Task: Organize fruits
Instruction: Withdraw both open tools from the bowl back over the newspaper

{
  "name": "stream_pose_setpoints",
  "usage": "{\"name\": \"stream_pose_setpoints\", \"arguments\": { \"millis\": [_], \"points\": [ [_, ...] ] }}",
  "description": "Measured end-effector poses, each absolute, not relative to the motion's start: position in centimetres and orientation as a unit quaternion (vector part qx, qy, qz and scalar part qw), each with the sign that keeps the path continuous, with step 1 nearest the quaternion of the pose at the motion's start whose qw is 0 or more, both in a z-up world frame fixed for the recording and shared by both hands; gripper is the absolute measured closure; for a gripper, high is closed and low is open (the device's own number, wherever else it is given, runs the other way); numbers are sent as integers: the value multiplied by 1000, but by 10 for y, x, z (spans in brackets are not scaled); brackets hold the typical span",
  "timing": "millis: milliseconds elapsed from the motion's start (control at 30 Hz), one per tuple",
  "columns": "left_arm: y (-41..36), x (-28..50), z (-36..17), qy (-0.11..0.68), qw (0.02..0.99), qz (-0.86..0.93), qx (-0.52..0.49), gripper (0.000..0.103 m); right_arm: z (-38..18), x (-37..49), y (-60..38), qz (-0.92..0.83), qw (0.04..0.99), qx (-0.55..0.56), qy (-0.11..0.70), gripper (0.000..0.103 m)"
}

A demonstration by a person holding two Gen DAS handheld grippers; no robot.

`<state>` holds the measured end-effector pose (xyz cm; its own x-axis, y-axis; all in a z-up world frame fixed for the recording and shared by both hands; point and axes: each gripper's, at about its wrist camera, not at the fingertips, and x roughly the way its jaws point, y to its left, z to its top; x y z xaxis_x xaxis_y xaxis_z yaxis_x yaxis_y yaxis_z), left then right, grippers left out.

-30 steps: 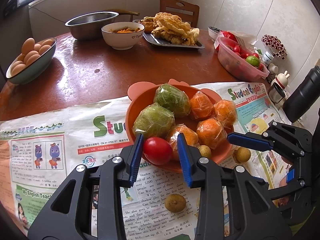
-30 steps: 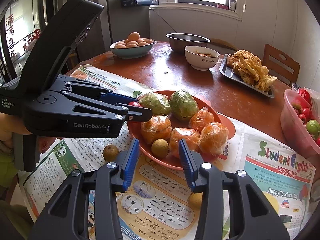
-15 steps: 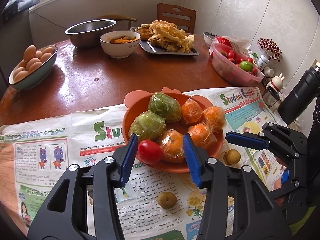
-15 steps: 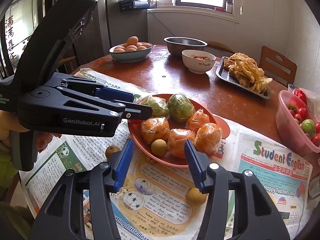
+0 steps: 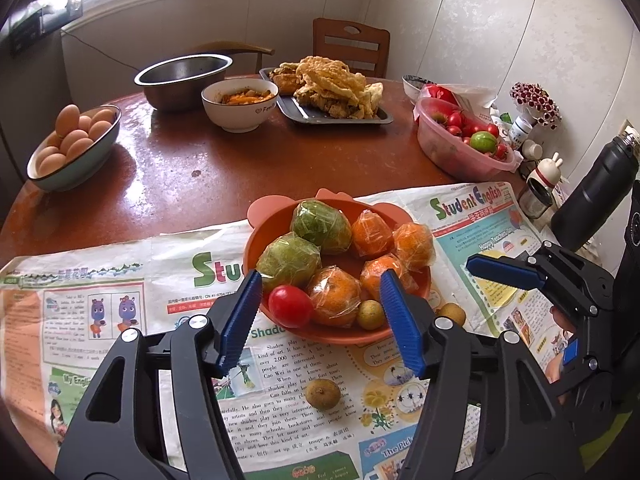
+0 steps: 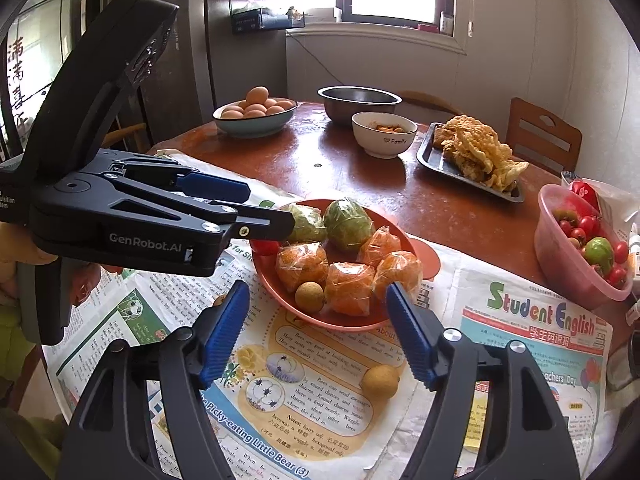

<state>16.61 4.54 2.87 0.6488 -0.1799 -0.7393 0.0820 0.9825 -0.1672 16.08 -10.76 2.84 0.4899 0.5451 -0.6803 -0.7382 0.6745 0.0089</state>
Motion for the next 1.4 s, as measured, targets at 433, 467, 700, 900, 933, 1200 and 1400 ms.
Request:
{"name": "stream_pose_setpoints", "arguments": {
  "millis": [433,467,700,900,933,1200,1400],
  "points": [
    [38,147,46,397,914,-71,-50,37,44,154,-128,357,867,-132,322,23],
    [37,146,47,397,914,-71,-50,36,45,153,-130,355,868,-132,322,22],
    [35,134,53,391,916,-70,-49,34,53,147,-142,344,876,-124,315,17],
    [33,125,55,388,918,-68,-46,25,58,141,-148,336,882,-122,309,13],
    [33,123,55,387,919,-67,-46,24,59,140,-149,335,882,-122,308,13],
    [32,111,59,379,922,-63,-47,16,65,132,-158,322,890,-115,300,8],
    [35,102,61,373,924,-60,-56,10,66,128,-164,318,892,-109,303,6]
  ]
}}
